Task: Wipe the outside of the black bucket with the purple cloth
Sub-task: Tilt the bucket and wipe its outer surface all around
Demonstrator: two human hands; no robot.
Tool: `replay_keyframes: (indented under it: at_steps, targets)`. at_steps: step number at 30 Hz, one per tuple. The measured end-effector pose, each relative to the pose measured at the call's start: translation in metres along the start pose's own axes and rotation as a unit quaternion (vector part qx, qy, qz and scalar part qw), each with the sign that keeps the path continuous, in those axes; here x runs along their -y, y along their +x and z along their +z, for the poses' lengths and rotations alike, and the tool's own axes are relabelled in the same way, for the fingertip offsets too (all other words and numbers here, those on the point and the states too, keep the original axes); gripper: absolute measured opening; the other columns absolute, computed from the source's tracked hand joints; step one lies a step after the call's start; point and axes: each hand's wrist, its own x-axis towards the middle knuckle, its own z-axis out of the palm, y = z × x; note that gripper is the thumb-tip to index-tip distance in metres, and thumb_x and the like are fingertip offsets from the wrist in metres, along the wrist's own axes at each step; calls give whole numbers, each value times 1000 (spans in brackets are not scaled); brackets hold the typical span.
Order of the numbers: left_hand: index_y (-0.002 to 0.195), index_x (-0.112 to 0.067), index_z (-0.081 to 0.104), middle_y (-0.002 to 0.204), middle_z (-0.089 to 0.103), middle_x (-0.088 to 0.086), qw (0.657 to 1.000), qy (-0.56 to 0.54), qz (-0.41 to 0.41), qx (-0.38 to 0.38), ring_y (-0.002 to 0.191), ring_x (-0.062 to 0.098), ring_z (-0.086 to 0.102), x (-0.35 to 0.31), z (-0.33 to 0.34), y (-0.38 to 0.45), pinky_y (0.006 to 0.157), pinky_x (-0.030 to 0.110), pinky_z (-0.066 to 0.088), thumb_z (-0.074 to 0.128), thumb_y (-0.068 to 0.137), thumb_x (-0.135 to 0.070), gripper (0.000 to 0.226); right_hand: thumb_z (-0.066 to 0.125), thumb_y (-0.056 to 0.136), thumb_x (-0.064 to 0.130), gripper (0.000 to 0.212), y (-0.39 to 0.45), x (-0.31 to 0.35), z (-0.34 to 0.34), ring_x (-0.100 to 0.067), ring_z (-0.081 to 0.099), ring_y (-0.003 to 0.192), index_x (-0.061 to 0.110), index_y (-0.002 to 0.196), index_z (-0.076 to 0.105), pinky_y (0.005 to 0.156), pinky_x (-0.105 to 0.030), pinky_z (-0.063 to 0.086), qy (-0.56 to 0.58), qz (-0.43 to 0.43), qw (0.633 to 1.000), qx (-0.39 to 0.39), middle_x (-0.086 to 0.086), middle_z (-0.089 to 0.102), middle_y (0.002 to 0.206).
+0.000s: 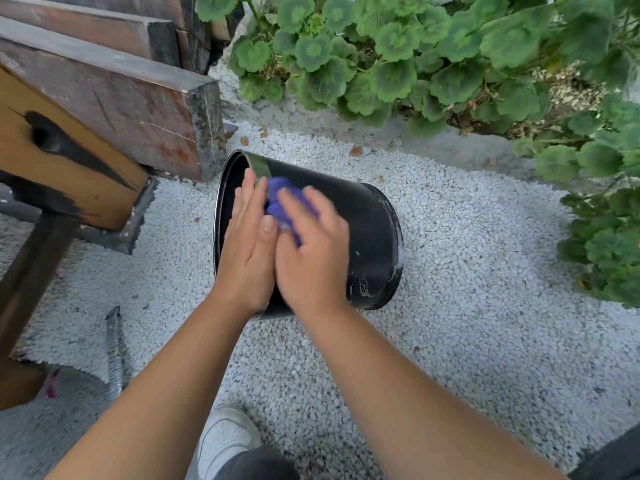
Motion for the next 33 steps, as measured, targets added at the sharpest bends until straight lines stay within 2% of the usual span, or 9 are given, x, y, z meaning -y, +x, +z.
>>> replay_keyframes:
  at_steps: [4,8,15,22,24,26,28,30,33]
  targets:
    - [156,-13,15,160,-2,-16,999,-44,-15,-6,152,6,-3,11,-6,-2,124,46,6,17,91,-76,91,62,87,28,36,-4,-15,14,-34,48,123,23,122,68,103,-45,42,-83,-38,996,13,-6,57,139]
    - [156,-10,15,161,0,-9,999,-45,-9,-11,149,-3,-1,18,-11,-4,123,26,3,17,94,-72,88,60,80,14,35,-2,-43,14,-33,53,111,16,112,73,98,-45,46,-119,-91,989,-19,-11,63,129]
    - [156,-16,16,161,2,-15,998,-43,-30,-15,147,-9,0,21,-15,-6,116,11,4,21,104,-41,58,59,87,7,34,7,-98,-22,-39,48,122,13,120,69,106,-43,38,-151,41,987,-32,-9,56,139]
    - [141,-27,49,131,55,-33,986,-75,-60,-138,125,-10,49,35,-21,-31,97,8,39,43,96,-46,49,59,89,10,36,4,-104,-24,-39,42,128,16,124,66,107,-48,37,-153,72,985,-27,-7,50,144]
    - [154,-40,24,145,39,-37,995,-69,-44,-49,136,-4,40,48,-26,-51,106,15,36,43,95,-56,64,60,89,10,36,1,-102,-20,-41,43,127,16,124,66,106,-51,38,-158,66,985,-24,-7,51,144]
    - [150,-55,0,160,19,-26,996,-80,-28,38,146,10,30,58,-26,-67,115,34,32,42,91,-68,74,60,89,9,37,0,-104,-20,-41,43,128,16,124,66,106,-51,38,-155,66,985,-25,-8,51,144]
    - [146,-61,-6,166,6,-11,994,-82,-35,60,151,20,19,58,-23,-70,118,47,29,43,88,-73,77,60,89,8,37,-2,-102,-21,-41,40,131,15,125,66,109,-51,35,-144,63,987,-20,-7,50,145]
    - [147,-59,-7,166,-2,-11,997,-61,-22,43,154,19,5,50,-19,-63,121,45,20,38,90,-73,74,61,88,9,37,-4,-92,-18,-41,41,130,14,124,67,110,-50,34,-130,39,991,-12,-8,51,144]
    - [154,-42,-4,161,-9,-27,999,-15,19,35,152,9,-12,31,-11,-47,121,22,-1,26,96,-69,71,59,86,12,38,-5,-69,-10,-38,47,124,12,122,68,109,-41,35,-100,-2,995,-12,-10,54,140]
